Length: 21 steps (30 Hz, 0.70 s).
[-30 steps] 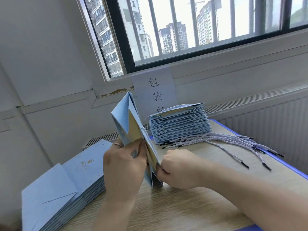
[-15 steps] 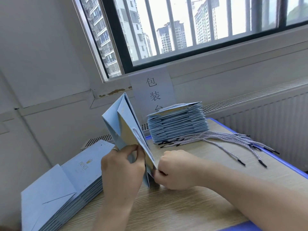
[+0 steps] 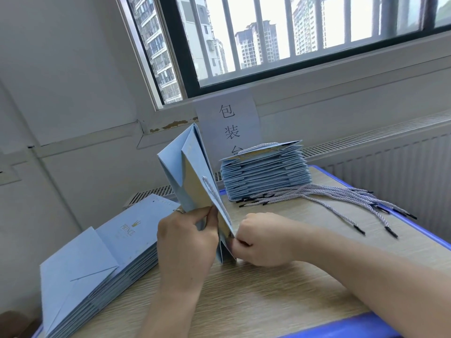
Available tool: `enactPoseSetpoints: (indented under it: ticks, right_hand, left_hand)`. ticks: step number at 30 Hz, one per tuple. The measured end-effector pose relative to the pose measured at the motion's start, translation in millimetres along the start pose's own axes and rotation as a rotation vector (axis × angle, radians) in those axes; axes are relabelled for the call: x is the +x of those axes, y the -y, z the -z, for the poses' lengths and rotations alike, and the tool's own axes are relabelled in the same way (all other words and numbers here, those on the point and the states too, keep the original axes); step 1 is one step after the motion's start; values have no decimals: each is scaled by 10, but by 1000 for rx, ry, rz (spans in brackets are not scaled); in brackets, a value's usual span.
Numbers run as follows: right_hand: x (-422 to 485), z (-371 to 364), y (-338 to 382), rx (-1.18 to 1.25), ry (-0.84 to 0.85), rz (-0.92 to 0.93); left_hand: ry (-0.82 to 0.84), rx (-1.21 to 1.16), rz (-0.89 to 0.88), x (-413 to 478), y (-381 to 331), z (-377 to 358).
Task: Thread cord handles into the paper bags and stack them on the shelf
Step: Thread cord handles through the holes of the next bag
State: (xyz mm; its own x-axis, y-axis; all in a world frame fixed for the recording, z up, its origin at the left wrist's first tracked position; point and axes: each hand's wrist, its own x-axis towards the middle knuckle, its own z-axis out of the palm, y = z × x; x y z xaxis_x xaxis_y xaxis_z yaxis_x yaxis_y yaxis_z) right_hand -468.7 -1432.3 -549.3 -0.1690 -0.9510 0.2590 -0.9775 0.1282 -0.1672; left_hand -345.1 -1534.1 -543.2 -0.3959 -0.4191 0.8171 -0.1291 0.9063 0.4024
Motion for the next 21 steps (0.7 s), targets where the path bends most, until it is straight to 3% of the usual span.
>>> enactPoseSetpoints:
  ticks: [21]
  right_hand:
    - [-24,18,-11,46,11,-1]
  left_hand:
    - [13,48,53,-3,45,-25]
